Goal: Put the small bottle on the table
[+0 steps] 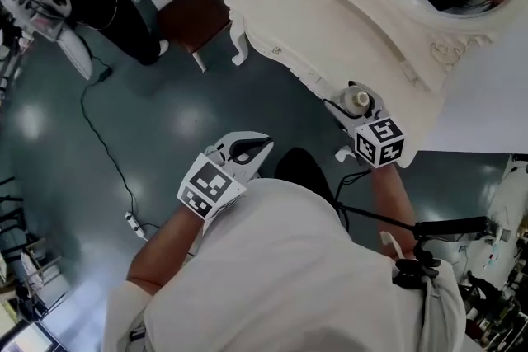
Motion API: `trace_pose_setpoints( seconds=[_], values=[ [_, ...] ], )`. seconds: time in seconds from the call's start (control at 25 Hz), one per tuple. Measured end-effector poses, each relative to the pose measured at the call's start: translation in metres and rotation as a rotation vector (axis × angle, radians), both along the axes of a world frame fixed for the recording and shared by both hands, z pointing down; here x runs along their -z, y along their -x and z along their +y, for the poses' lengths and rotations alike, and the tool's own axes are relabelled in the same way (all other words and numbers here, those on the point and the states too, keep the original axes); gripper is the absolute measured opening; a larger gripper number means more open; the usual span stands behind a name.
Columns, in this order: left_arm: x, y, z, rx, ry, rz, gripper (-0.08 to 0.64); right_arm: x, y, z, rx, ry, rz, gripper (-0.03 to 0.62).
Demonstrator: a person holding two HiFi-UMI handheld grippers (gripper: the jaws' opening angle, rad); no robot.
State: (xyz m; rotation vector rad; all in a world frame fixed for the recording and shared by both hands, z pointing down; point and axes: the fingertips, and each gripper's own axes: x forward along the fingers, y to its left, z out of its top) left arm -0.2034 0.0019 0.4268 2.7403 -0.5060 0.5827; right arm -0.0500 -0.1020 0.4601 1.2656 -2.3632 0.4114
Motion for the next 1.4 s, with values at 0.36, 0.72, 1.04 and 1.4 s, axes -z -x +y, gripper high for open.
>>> trace_pose_setpoints(
  seconds=[0.36, 0.72, 1.04, 1.4],
  values=[
    [-0.002, 0.010, -0.088, 0.108, 0.003, 0.033, 0.003, -0.011, -0.029, -0.130, -0.026, -0.024, 0.040, 0.339],
    [0.012, -0.015, -0.207, 0.238, -0.009, -0.003, 0.003, -0.019, -0.084, -0.300, -0.009, -0.056, 0.087, 0.339],
    [0.015, -0.043, -0.277, 0.325, -0.012, -0.034, 0.003, -0.047, -0.120, -0.411, 0.001, -0.050, 0.109, 0.339],
    [0.008, -0.053, -0.326, 0.428, 0.010, -0.072, 0.003, -0.091, -0.147, -0.495, -0.015, -0.023, 0.108, 0.339]
  ],
)
